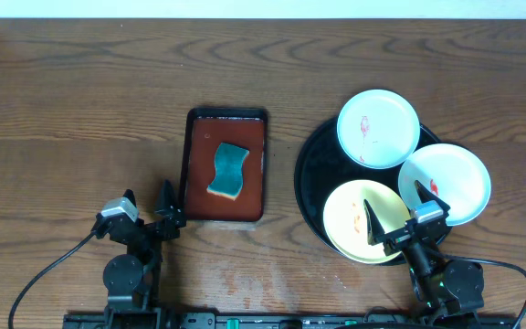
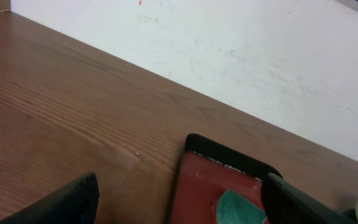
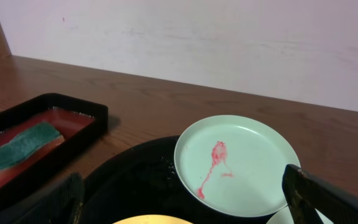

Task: Clean dirty plates on tray and stack at the side

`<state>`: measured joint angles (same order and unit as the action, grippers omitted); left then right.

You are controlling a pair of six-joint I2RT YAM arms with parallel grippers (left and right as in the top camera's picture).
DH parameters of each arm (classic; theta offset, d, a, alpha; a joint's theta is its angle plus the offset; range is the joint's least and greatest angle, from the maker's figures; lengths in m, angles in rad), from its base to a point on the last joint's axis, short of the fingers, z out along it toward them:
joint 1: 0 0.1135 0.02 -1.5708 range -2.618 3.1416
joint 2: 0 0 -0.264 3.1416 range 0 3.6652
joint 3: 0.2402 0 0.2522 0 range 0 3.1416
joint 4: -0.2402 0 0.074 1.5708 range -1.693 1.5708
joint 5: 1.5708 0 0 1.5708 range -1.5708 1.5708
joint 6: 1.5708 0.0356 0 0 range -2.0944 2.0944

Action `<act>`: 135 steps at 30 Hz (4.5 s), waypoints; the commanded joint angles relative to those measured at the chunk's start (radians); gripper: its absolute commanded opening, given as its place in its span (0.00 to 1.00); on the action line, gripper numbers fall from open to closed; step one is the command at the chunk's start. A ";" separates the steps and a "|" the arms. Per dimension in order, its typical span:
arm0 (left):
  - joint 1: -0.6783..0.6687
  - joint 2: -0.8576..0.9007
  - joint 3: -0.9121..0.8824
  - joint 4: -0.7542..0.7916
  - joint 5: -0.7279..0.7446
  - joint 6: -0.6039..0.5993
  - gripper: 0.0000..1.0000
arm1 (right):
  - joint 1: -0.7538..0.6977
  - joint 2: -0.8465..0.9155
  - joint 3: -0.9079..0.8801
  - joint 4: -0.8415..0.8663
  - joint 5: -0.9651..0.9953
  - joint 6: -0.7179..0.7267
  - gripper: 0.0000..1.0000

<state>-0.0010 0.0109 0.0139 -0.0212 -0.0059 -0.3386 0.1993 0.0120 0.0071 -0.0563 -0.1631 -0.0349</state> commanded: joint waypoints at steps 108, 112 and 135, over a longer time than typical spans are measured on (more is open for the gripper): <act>-0.319 1.860 1.209 -0.720 0.098 0.073 0.08 | -0.299 1.333 0.852 -0.953 -0.147 0.196 0.65; -0.319 1.772 1.211 -0.737 0.099 0.095 0.08 | -0.299 1.409 0.840 -0.930 0.013 0.296 0.62; -0.320 1.530 1.210 -0.774 0.201 0.093 0.07 | -0.279 1.569 0.766 -0.532 -0.094 0.327 0.01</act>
<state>-0.3237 1.5566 1.2125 -0.7963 0.1184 -0.2573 -0.0933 1.5772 0.7715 -0.6186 -0.2398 0.2783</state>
